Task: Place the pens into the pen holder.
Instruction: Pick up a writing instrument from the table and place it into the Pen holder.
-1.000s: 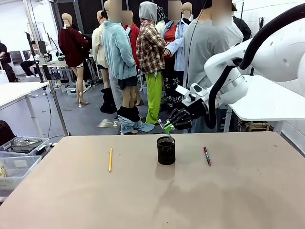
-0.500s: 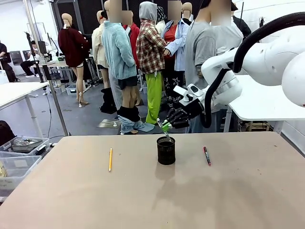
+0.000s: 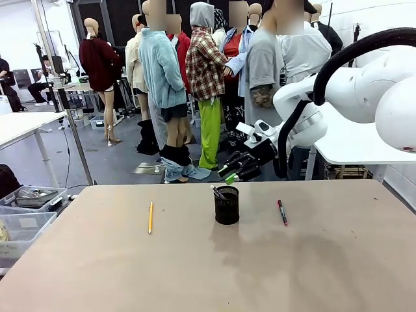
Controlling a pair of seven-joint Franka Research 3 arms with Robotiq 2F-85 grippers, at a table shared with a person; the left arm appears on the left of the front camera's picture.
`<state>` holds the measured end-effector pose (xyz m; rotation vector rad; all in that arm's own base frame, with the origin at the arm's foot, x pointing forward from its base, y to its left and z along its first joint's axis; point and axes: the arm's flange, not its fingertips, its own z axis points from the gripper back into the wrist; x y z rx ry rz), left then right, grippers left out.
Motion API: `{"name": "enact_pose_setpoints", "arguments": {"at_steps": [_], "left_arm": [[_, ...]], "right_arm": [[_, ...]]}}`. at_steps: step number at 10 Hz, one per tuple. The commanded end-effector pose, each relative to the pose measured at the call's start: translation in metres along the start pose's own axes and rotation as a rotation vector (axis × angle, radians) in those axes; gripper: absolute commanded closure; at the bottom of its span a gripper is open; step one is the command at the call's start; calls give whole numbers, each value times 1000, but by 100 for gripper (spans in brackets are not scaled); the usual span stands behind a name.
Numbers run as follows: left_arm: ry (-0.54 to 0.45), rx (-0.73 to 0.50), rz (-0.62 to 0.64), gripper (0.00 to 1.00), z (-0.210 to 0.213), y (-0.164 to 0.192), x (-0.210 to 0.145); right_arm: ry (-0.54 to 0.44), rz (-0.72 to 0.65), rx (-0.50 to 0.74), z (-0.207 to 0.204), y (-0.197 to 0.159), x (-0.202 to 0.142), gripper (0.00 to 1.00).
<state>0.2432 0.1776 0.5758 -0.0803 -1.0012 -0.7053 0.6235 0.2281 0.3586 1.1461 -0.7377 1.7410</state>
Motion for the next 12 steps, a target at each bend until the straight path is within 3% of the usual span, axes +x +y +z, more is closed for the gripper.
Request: {"name": "enact_pose_setpoints", "arguments": {"at_steps": [1,2,4,7,9,10,12], "left_arm": [[-6,5,2,0,-1,1,0],[-6,5,2,0,-1,1,0],[-6,5,2,0,-1,1,0],[-6,5,2,0,-1,1,0],[-6,5,2,0,-1,1,0],[-6,5,2,0,-1,1,0],[-6,5,2,0,-1,1,0]], "right_arm": [[25,-11,-61,18,14,13,12],[60,-59,-133,36,32,23,12],[221,-268,-418,75,78,48,12],[440,-624,-681,95,105,80,12],[622,-897,-731,89,91,87,12],[734,-1019,-688,81,81,86,12],[805,-1171,-640,68,62,82,12]]}}
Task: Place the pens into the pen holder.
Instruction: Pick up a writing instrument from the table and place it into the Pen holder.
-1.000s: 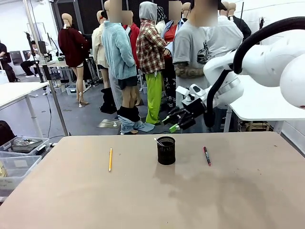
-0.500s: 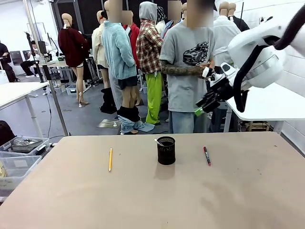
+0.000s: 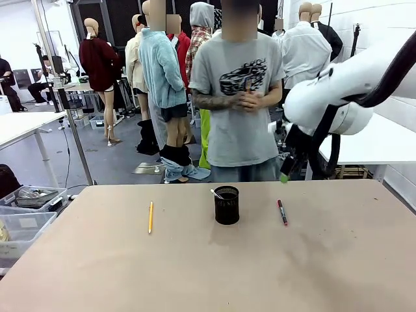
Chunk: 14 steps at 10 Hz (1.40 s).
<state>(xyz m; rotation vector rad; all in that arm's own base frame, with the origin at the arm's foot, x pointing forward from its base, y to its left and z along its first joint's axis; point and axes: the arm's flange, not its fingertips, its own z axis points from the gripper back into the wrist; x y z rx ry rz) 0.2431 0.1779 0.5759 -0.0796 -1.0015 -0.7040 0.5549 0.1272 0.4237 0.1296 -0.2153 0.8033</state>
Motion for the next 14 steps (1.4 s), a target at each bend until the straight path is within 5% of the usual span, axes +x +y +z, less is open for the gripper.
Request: {"name": "enact_pose_setpoints", "arguments": {"at_steps": [1,4,8,14], "left_arm": [[-6,4,1,0,-1,1,0],[-6,4,1,0,-1,1,0],[-6,4,1,0,-1,1,0],[-6,4,1,0,-1,1,0]], "right_arm": [[260,-163,94,11,14,67,12],[349,-243,163,-40,15,94,12],[335,-465,91,-107,7,92,12],[301,-744,-110,-118,3,54,12]]}}
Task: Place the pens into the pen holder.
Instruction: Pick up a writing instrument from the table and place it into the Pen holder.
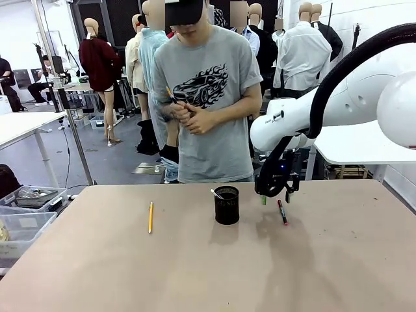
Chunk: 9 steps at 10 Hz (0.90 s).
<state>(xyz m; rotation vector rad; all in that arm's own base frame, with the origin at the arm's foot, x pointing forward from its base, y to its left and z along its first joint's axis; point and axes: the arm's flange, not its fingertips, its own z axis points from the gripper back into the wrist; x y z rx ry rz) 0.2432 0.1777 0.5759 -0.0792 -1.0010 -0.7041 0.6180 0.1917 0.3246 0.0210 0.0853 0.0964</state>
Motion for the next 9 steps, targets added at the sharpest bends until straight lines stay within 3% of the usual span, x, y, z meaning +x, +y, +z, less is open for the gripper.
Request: {"name": "enact_pose_setpoints", "arguments": {"at_steps": [1,3,4,5,8,9], "left_arm": [[-7,4,2,0,-1,1,0],[-7,4,2,0,-1,1,0],[-7,4,2,0,-1,1,0],[-7,4,2,0,-1,1,0],[-7,4,2,0,-1,1,0],[-7,4,2,0,-1,1,0]], "right_arm": [[5,-55,-23,-10,-7,-9,12],[3,-56,3,-15,-17,-11,12],[-4,-57,1,-16,-17,-11,17],[0,-41,-17,-19,-16,-8,30],[19,-60,-27,-22,-17,-6,88],[22,-74,-45,-24,-16,-4,100]]}}
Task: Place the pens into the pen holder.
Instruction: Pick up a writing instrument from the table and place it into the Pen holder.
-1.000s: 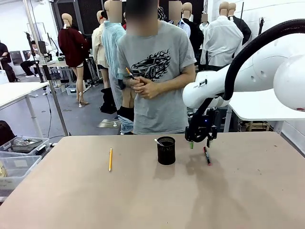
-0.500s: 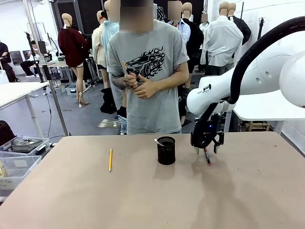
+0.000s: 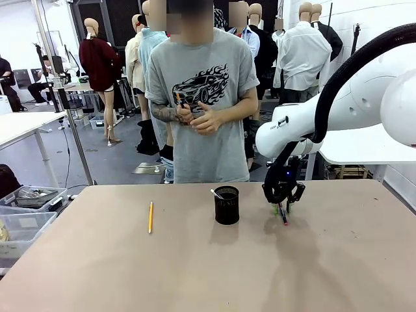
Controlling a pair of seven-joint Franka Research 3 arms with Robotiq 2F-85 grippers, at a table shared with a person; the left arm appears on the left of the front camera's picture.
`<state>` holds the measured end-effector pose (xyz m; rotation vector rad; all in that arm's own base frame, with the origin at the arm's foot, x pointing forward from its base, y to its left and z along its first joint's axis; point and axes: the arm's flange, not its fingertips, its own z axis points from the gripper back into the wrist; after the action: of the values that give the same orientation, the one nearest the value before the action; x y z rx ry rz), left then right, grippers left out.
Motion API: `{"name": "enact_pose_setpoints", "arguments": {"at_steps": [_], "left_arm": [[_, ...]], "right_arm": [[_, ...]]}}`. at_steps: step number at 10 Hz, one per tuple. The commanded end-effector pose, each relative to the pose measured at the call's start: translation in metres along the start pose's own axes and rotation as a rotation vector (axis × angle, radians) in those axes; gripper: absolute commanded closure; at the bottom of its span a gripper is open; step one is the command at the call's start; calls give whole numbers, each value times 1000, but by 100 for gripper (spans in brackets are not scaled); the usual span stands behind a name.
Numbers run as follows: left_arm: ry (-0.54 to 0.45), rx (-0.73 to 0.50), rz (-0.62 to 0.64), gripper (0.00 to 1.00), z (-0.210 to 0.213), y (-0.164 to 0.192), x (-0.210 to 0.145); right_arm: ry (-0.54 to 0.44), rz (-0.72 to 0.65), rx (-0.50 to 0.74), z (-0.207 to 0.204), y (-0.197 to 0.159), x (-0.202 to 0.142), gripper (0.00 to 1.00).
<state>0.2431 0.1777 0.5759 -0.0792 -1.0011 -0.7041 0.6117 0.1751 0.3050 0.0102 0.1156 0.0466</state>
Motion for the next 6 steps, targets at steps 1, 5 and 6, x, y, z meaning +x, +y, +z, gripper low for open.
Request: {"name": "enact_pose_setpoints", "arguments": {"at_steps": [1,5,6], "left_arm": [[-7,4,2,0,-1,1,0],[-7,4,2,0,-1,1,0],[-7,4,2,0,-1,1,0]], "right_arm": [[-16,-29,-47,-6,1,4,100],[-20,44,-46,-6,2,7,100],[-53,104,-18,-1,-3,4,100]]}}
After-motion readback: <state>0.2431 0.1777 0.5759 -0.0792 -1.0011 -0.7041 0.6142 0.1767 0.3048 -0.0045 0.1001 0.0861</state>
